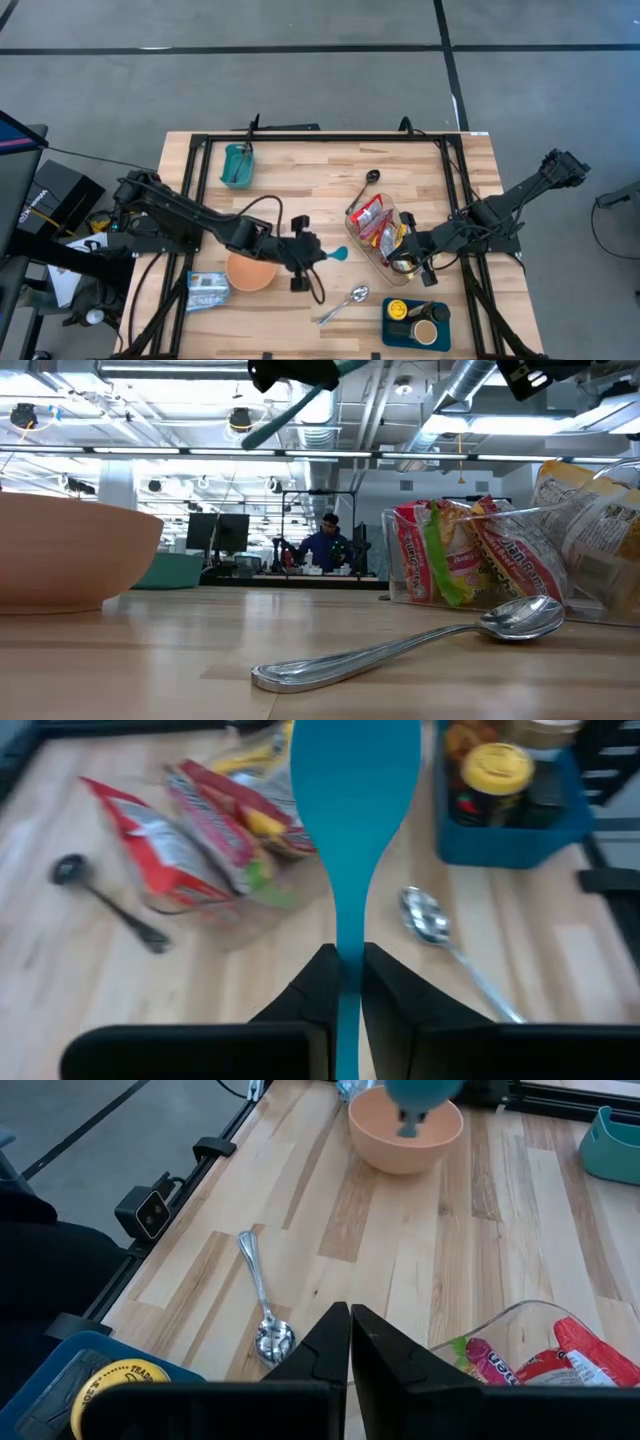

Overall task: Pick & Place Food Item
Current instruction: Put the blue baby spoon into the green bin

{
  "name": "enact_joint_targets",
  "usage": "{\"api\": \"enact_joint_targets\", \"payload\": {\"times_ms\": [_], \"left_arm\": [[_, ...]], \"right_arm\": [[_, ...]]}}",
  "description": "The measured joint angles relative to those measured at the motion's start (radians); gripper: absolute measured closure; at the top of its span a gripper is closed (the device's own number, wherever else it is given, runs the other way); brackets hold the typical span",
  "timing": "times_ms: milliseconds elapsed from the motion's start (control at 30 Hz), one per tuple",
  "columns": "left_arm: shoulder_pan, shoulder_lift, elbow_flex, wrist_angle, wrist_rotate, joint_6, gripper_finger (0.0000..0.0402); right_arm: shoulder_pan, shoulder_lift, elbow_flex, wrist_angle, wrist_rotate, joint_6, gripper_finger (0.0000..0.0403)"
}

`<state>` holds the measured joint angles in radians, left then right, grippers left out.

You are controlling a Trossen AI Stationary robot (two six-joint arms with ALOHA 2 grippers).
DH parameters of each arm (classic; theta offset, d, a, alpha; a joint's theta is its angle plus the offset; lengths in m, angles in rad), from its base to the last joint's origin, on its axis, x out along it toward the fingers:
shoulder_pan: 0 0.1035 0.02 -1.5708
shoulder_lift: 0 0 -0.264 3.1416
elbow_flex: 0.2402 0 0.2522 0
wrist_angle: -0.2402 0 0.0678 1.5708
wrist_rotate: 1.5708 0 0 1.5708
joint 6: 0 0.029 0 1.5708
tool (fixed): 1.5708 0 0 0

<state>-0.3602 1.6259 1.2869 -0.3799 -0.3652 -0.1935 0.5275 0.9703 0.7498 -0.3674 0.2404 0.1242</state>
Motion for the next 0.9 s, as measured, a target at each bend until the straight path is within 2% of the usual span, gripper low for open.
{"api": "enact_joint_targets", "payload": {"times_ms": [167,367,533,900], "left_arm": [[0.055,-0.006,0.000,-0.005,-0.040,0.004,0.0376],[0.171,-0.023,0.000,-0.005,-0.052,0.006,0.0376],[0.310,-0.047,0.001,-0.019,-0.054,0.011,0.0376],[0.657,-0.155,0.000,-0.156,-0.054,0.009,0.0374]], "right_arm": [[0.000,0.000,0.000,0.001,0.000,0.000,0.0395],[0.000,0.000,0.000,0.000,0.000,0.000,0.0395],[0.000,0.000,0.000,-0.004,0.000,0.000,0.0395],[0.000,0.000,0.000,-0.021,0.000,0.000,0.0395]]}}
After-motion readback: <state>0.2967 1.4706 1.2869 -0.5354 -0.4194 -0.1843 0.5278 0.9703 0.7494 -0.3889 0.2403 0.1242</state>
